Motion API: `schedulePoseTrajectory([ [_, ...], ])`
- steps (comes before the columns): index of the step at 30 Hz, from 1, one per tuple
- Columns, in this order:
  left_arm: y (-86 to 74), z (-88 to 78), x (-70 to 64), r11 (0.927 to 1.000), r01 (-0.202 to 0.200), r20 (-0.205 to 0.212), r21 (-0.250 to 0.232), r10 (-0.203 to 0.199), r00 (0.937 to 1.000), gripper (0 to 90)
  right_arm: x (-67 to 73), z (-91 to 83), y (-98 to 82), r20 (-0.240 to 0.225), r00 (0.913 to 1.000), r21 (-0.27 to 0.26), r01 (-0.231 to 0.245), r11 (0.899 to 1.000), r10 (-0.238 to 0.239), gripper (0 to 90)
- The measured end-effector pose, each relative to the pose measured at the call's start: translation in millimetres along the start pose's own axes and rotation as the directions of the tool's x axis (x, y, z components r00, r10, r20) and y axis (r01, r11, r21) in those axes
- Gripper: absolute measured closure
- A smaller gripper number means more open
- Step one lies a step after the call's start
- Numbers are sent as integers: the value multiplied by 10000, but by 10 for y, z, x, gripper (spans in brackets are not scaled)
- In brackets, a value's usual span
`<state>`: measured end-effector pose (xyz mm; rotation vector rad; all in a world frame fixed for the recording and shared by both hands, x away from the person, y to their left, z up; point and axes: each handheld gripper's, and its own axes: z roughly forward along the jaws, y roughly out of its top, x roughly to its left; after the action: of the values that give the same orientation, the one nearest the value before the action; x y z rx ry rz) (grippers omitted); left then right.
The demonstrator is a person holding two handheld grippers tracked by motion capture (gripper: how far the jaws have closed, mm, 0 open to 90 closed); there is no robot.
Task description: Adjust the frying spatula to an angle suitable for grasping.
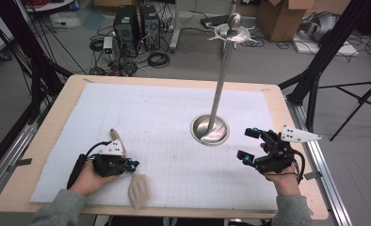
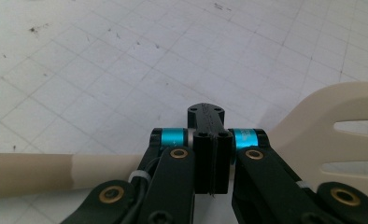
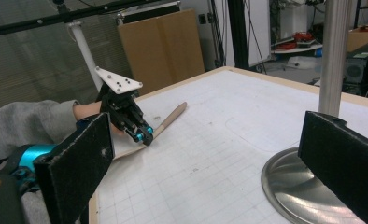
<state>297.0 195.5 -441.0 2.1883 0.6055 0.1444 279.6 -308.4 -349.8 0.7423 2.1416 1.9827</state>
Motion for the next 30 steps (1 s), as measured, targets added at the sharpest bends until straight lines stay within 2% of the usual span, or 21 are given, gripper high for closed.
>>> schedulePoseTrajectory([
  [9, -91, -111, -15, 10000, -51, -11, 31, 51, 10000, 900, -7, 31, -1, -34, 10000, 55, -48, 10000, 48, 25],
  [12, -113, -116, -12, 9999, 39, 23, -168, -39, 10000, 900, -13, 41, -1, -36, 10000, 55, -8, 10000, 8, 25],
  [13, -119, -120, -9, 9998, -51, 49, -212, 52, 10000, 900, -12, 41, -1, -58, 10000, 93, -36, 10000, 37, 26],
  [15, -120, -156, 6, 9982, -73, -106, -601, 67, 9999, 900, -13, 44, 2, -56, 10000, 21, -63, 10000, 63, 25],
  [17, -98, -226, 33, 9943, 22, -557, -1062, -82, 9984, 900, -17, 41, 4, -42, 10000, 10, -55, 10000, 55, 26],
  [19, -92, -303, 75, 9916, 16, -973, -1296, -144, 9952, 900, -19, 37, 2, -31, 10000, 29, -86, 10000, 86, 25],
  [21, -123, -361, 138, 9887, 231, -1223, -1482, -415, 9916, 900, -19, 38, 2, -36, 10000, 37, -87, 10000, 87, 25],
  [25, -217, -457, 271, 9858, 586, -1772, -1574, -866, 9804, 900, -14, 37, 1, -31, 10000, 35, -36, 10000, 36, 25],
  [30, -319, -529, 408, 9826, 894, -2096, -1630, -1230, 9700, 900, -19, 28, 2, -27, 10000, 23, -17, 10000, 17, 25],
])
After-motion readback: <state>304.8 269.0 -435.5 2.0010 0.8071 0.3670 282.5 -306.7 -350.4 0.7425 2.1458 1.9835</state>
